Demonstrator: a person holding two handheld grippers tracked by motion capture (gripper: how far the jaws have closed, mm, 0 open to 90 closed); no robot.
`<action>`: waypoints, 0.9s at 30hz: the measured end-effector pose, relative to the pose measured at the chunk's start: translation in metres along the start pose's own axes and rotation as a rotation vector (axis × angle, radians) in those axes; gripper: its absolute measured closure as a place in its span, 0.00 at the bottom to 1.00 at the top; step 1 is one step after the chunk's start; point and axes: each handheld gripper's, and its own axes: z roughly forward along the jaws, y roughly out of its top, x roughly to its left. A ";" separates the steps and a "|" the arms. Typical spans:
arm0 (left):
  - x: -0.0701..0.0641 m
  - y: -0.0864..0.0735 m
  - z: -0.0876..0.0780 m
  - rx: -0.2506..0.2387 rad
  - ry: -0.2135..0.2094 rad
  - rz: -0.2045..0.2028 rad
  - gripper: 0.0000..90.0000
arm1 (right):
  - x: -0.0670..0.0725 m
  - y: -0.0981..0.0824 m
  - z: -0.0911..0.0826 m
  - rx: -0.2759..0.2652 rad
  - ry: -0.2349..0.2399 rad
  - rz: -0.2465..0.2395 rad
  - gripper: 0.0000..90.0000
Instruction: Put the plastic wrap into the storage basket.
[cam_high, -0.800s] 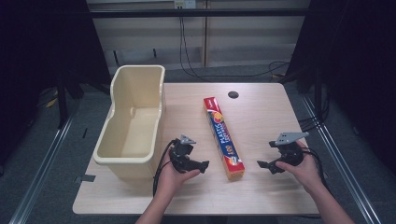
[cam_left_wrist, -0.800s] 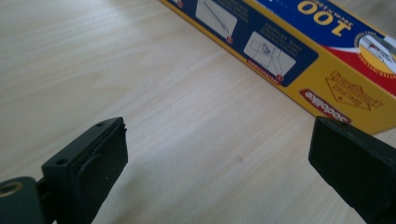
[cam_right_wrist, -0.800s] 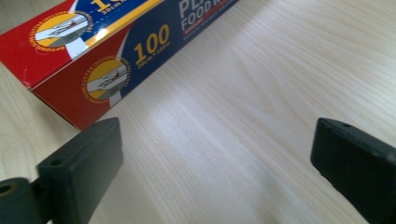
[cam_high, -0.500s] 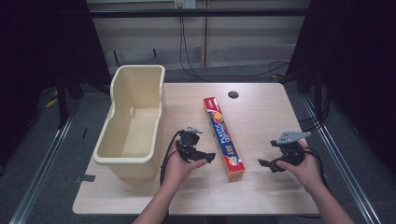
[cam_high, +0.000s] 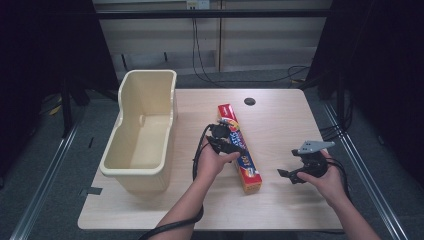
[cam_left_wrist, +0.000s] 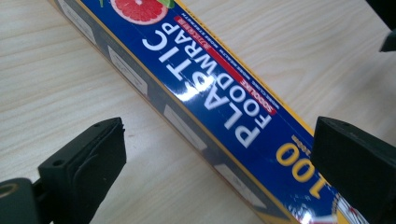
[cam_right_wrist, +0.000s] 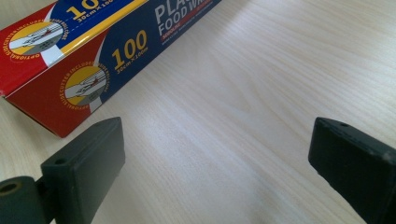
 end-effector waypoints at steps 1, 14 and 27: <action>-0.001 0.002 0.003 -0.010 0.005 -0.014 0.03 | 0.000 0.000 0.000 0.000 -0.002 0.001 0.04; -0.006 0.014 0.030 -0.010 0.055 -0.076 0.00 | -0.002 0.000 -0.002 -0.024 -0.011 0.009 0.04; -0.006 0.015 0.048 0.021 0.063 -0.106 0.01 | -0.004 -0.001 -0.003 -0.032 -0.012 0.028 0.04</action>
